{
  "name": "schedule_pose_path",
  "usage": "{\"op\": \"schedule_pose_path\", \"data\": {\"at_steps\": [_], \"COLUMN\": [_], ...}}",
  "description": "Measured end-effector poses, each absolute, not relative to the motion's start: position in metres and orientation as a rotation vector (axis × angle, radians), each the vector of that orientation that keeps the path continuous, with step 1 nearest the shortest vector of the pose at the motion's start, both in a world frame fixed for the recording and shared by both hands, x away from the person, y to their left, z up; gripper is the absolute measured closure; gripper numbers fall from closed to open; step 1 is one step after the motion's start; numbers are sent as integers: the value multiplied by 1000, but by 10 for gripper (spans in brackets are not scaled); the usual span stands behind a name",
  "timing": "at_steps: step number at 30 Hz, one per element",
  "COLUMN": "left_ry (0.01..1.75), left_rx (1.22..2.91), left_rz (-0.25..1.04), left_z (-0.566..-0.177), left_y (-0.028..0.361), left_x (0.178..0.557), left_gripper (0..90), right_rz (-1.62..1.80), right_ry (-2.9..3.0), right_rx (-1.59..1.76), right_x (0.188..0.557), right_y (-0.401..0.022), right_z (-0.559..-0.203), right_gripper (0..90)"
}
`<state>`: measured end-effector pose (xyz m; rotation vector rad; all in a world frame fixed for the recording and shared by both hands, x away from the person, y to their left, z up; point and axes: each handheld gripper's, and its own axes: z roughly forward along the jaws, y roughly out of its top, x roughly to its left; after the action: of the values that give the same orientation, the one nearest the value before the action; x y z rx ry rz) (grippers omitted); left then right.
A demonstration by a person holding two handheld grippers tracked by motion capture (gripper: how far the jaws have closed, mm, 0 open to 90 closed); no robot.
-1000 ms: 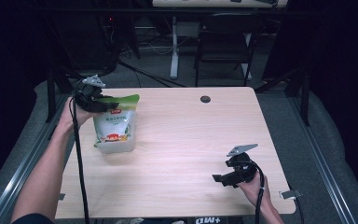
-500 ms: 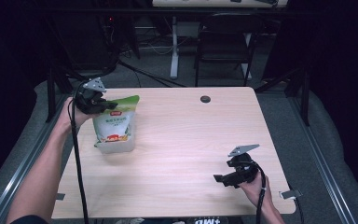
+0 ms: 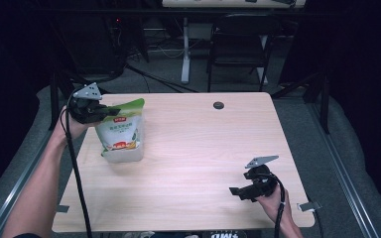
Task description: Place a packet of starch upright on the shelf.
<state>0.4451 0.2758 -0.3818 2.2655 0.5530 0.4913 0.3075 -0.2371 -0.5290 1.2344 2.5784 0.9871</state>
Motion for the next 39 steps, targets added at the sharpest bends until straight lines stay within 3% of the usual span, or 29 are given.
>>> {"op": "schedule_pose_path", "data": {"at_steps": [16, 32, 35, 39], "left_ry": [543, 600, 604, 589], "left_rx": [2210, 2136, 2152, 2298], "left_rz": [529, 442, 430, 438], "left_z": [-373, -394, -395, -407], "left_y": [281, 295, 297, 281], "left_x": [442, 446, 446, 450], "left_gripper": [900, 900, 900, 900], "right_rz": [993, 984, 996, 994], "right_ry": [2575, 2587, 2577, 2577], "right_rx": [1239, 1234, 1239, 1242], "right_x": [308, 308, 308, 308], "right_y": [-236, -235, -234, -234], "right_z": [-530, -530, -530, -530], "right_gripper": [161, 160, 160, 160]}}
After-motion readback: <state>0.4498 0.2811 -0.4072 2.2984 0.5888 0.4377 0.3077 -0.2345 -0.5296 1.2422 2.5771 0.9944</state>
